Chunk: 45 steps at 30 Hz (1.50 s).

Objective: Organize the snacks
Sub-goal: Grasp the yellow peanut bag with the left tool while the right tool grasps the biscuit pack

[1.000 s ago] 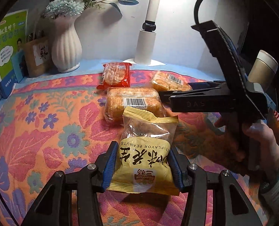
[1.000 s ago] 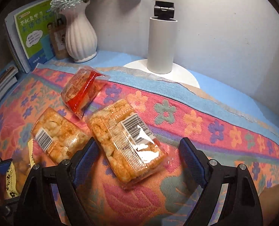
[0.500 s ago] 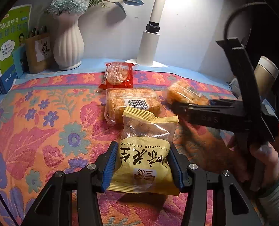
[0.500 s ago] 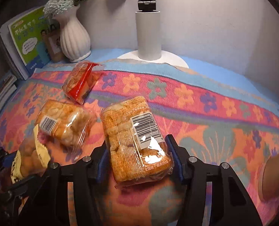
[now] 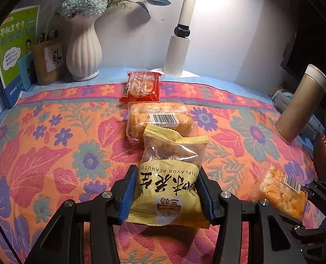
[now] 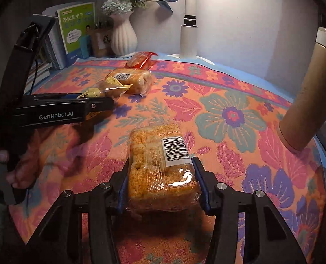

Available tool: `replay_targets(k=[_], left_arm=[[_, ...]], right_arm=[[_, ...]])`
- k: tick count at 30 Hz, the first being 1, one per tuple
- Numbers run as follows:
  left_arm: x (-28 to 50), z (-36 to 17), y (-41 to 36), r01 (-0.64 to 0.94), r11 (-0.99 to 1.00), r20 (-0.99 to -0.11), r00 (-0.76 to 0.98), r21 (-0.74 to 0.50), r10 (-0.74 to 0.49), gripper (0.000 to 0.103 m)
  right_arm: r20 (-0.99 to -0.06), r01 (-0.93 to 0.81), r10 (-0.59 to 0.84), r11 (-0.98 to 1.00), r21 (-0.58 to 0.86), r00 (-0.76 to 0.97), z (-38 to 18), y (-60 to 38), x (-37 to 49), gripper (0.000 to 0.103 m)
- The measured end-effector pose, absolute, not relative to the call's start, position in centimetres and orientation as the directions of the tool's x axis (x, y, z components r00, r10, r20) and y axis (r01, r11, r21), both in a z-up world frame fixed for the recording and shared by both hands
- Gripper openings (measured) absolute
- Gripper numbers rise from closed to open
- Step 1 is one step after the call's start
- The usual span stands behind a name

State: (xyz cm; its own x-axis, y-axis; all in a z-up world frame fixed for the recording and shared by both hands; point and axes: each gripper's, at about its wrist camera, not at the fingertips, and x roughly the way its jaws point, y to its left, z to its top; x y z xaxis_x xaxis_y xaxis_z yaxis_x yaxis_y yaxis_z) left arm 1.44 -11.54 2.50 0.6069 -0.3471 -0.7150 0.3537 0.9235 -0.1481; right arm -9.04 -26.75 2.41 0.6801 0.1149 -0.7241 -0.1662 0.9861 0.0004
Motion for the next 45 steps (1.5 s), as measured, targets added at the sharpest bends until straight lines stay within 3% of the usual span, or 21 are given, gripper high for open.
replay_targets(k=[8,45], left_arm=[[1.9,2.1,-11.1,0.327,0.930,-0.732,0.592,-0.165,-0.338,0.050],[2.0,1.9,-11.3,0.336,0.926,-0.733,0.586,-0.170,-0.347,0.050]], right_arm=[[-0.751,-0.090,0.135,0.991,0.100,0.647,1.8,-28.9,-7.8,0.050],[-0.768,-0.081,0.094,0.995,0.055,0.633,1.4,-28.6,-7.4,0.054]])
